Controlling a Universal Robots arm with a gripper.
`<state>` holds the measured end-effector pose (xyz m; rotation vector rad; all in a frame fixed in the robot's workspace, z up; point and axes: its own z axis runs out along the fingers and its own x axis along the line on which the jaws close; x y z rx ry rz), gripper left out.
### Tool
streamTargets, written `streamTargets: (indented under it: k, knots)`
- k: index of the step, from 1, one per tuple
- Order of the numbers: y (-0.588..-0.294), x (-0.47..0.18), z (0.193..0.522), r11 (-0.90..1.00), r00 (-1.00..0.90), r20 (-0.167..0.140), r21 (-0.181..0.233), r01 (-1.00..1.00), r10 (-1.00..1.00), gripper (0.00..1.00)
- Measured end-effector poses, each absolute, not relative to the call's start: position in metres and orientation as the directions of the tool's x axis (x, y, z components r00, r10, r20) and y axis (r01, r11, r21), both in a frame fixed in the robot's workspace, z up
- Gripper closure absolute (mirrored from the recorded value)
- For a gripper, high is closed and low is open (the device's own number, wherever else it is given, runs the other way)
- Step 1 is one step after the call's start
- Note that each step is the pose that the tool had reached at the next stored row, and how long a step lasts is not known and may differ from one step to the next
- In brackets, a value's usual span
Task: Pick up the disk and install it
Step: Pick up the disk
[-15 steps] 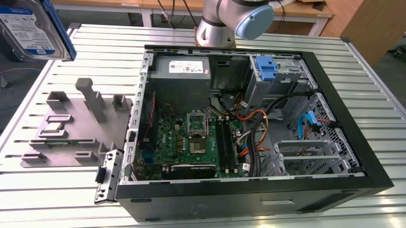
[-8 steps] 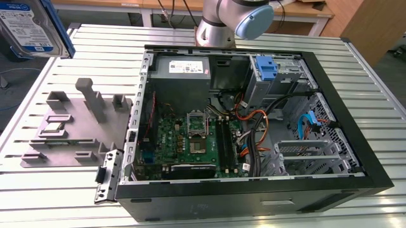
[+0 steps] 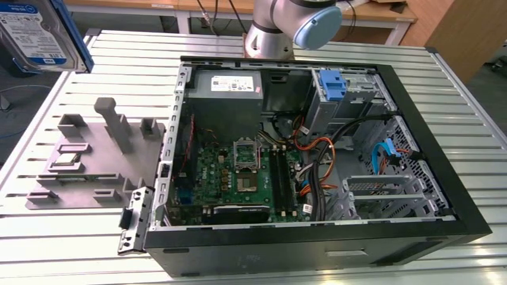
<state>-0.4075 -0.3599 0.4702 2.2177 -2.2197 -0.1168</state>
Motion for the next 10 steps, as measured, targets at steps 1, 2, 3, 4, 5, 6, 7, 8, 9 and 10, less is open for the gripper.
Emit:
streamTargets:
  k: [1,2,3,4,5,6,7,8,9,10]
  knots:
    - [-0.3599,-0.4075,0.4707,0.000,-0.002,-0.051,0.054,-0.999,-0.999,0.65]
    - [-0.3599,-0.4075,0.4712,0.000,-0.002,-0.051,0.054,-0.999,-0.999,0.65]
    - [-0.3599,-0.4075,0.4719,0.000,-0.002,-0.051,0.054,-0.999,-0.999,0.65]
    - [-0.3599,-0.4075,0.4728,0.000,-0.002,-0.051,0.054,-0.999,-0.999,0.65]
    - [-0.3599,-0.4075,0.4739,0.000,-0.002,-0.051,0.054,-0.999,-0.999,0.65]
    - [-0.3599,-0.4075,0.4752,0.000,-0.002,-0.051,0.054,-0.999,-0.999,0.65]
    - [-0.3599,-0.4075,0.4763,0.000,-0.002,-0.051,0.054,-0.999,-0.999,0.65]
    - [-0.3599,-0.4075,0.4774,0.000,-0.002,-0.051,0.054,-0.999,-0.999,0.65]
    - [-0.3599,-0.4075,0.4784,0.000,-0.002,-0.051,0.054,-0.999,-0.999,0.65]
    - [-0.3599,-0.4074,0.4794,0.000,-0.002,-0.051,0.054,-0.999,-0.999,0.65]
